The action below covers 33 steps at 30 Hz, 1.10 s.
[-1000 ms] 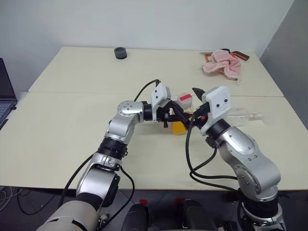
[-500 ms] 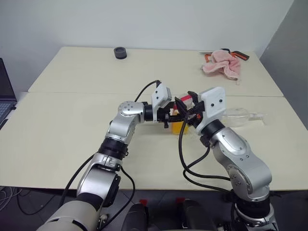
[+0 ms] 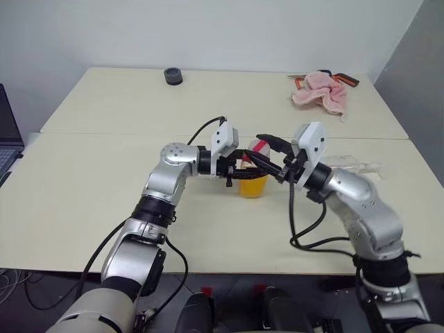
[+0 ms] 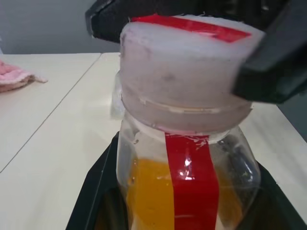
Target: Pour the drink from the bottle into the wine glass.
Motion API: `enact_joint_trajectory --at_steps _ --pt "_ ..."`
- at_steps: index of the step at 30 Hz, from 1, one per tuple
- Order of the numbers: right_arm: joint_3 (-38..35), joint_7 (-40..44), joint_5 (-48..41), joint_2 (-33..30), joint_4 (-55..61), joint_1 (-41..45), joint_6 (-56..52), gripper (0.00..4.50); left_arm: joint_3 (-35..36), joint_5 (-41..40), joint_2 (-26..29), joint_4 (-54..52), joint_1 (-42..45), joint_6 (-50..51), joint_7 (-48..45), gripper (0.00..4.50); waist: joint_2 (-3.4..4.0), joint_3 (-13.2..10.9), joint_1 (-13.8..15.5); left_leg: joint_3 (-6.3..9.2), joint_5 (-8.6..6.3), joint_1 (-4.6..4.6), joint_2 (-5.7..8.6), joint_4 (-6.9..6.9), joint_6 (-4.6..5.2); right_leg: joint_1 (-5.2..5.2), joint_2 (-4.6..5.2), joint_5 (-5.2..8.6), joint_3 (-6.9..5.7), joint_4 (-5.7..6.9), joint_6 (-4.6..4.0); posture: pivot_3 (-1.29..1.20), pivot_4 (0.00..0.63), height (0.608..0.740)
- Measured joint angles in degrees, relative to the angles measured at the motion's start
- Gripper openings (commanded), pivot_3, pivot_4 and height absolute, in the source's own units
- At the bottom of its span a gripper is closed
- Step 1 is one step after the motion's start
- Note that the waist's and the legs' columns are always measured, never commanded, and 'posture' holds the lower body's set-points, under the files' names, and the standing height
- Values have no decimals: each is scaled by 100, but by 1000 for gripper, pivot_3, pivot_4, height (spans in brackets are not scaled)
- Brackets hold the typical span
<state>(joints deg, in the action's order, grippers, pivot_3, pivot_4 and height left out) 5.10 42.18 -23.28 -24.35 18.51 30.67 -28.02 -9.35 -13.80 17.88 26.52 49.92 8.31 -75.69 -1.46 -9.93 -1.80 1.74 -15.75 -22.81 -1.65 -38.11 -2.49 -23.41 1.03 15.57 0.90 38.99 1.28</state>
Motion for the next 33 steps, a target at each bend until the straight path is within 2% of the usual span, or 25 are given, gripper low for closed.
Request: enact_joint_trajectory --at_steps 4,9,10,15,21,27,33 --pt "-99 892 -375 -293 -715 511 47 1858 -27 6 21 45 152 7 -154 1768 0 0 2 1 0 -2 -1 2 0 0 1 0 0 -3 0 0 150 740" --pt "-166 969 -550 -412 -660 430 -92 1858 -82 10 -27 44 149 10 -176 1767 0 0 10 0 0 -5 0 2 0 -1 4 0 2 -3 0 0 150 740" --pt "-181 884 -557 -403 -600 376 -111 2582 -95 10 -37 44 143 14 -144 1767 0 0 10 0 0 -5 0 1 0 -1 4 0 2 -2 0 0 150 740" --pt "-468 316 -560 -397 -417 -75 -317 4210 92 -84 -36 17 139 23 139 1766 1 -1 10 -1 0 -5 0 -1 0 -2 4 0 4 1 0 0 150 740" --pt "-872 -736 -481 -399 1147 -705 -548 4254 83 -116 -93 -66 -13 39 271 1765 2 -2 9 1 0 -5 0 2 0 -3 4 0 4 0 0 0 150 740" --pt "1 -1743 78 116 1971 -844 -761 4254 72 -121 -130 -64 -13 39 256 1765 3 -1 -2 4 0 0 -1 -2 -1 -3 -2 0 5 8 0 0 150 740" --pt "408 -2123 853 236 1618 -699 -540 4254 70 -120 -133 1 -12 19 242 1765 3 -1 10 2 0 -3 1 -4 -1 -2 1 0 4 3 0 0 150 740"
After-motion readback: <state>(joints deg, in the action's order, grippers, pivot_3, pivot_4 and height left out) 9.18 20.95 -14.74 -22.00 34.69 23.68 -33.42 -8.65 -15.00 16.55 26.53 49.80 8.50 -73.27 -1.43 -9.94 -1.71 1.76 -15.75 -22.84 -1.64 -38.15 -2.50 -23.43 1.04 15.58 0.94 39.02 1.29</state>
